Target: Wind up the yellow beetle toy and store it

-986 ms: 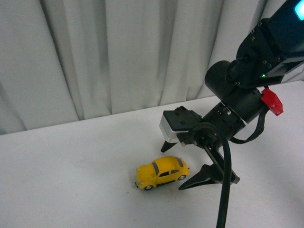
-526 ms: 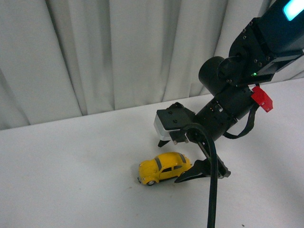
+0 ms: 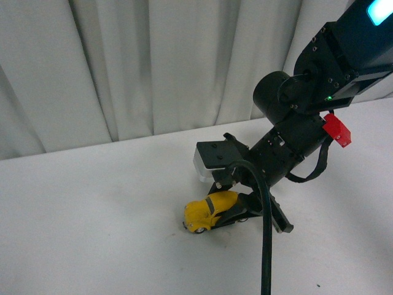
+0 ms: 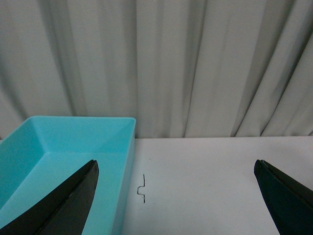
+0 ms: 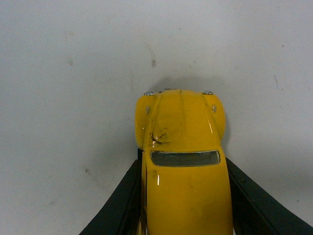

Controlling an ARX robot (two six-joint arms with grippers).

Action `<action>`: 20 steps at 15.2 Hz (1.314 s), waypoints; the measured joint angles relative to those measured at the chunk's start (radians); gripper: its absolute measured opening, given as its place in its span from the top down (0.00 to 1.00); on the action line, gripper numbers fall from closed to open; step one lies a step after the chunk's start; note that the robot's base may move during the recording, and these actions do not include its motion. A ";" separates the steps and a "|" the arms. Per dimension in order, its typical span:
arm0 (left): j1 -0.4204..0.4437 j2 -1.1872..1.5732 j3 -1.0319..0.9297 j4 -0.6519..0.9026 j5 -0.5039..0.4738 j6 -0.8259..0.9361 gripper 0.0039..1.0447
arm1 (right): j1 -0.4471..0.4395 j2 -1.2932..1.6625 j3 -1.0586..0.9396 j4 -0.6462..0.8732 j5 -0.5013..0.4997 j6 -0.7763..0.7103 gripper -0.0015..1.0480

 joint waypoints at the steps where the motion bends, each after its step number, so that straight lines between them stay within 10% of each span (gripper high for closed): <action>1: 0.000 0.000 0.000 0.000 0.000 0.000 0.06 | -0.005 0.000 0.000 -0.002 -0.001 -0.001 0.60; 14: 0.000 0.000 0.000 0.000 0.000 0.000 0.06 | -0.190 -0.032 -0.128 -0.019 -0.071 -0.148 0.60; 17: 0.000 0.000 0.000 0.000 0.000 0.000 0.06 | -0.446 -0.141 -0.368 -0.055 -0.068 -0.231 0.60; 20: 0.000 0.000 0.000 0.000 0.000 0.000 0.06 | -0.444 -0.145 -0.370 0.003 -0.051 -0.225 0.42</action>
